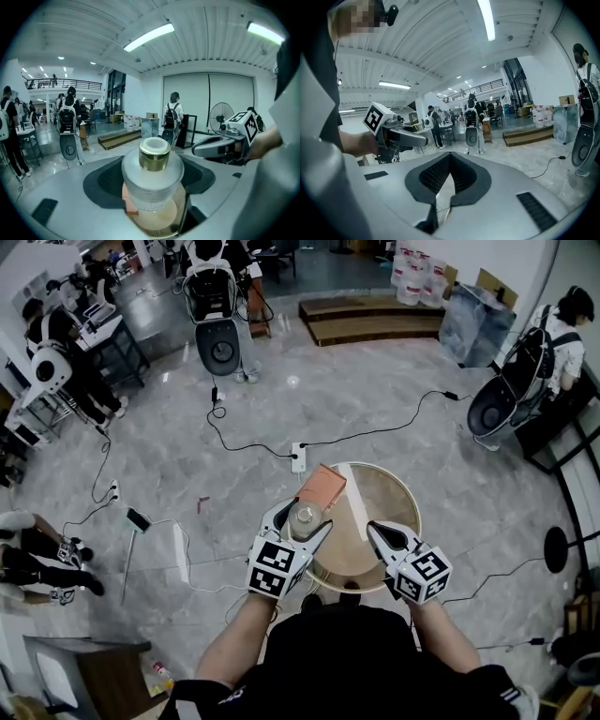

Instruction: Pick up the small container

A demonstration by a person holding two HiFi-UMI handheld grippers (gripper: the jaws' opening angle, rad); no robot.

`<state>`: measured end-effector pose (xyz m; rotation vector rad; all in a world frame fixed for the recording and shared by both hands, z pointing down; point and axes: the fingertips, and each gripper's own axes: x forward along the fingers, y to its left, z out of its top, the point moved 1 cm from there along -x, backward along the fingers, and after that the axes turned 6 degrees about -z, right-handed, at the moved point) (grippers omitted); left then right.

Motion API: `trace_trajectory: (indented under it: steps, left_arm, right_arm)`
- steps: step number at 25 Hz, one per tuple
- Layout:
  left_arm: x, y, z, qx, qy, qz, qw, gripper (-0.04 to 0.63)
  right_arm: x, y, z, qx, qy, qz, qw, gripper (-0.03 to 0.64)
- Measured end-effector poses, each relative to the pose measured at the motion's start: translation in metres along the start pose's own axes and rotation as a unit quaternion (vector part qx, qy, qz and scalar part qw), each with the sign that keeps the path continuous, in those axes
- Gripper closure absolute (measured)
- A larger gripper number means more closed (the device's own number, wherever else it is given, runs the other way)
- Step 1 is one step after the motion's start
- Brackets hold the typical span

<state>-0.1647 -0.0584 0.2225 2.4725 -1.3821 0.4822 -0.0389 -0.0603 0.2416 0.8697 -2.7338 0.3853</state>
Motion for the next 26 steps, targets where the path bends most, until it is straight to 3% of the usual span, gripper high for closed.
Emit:
trace_trajectory:
  steps: [8,26]
  left_arm:
    - [-0.013,0.011,0.022,-0.004,-0.014,0.008,0.9999,0.25]
    - [0.007,0.018,0.015,-0.01,-0.003,0.003,0.9999,0.25]
  right_arm:
    - [0.008,0.001,0.044,-0.035,-0.03,0.013,0.999,0.606]
    - [0.009,-0.017,0.044,-0.014,-0.038,0.013,0.999,0.606]
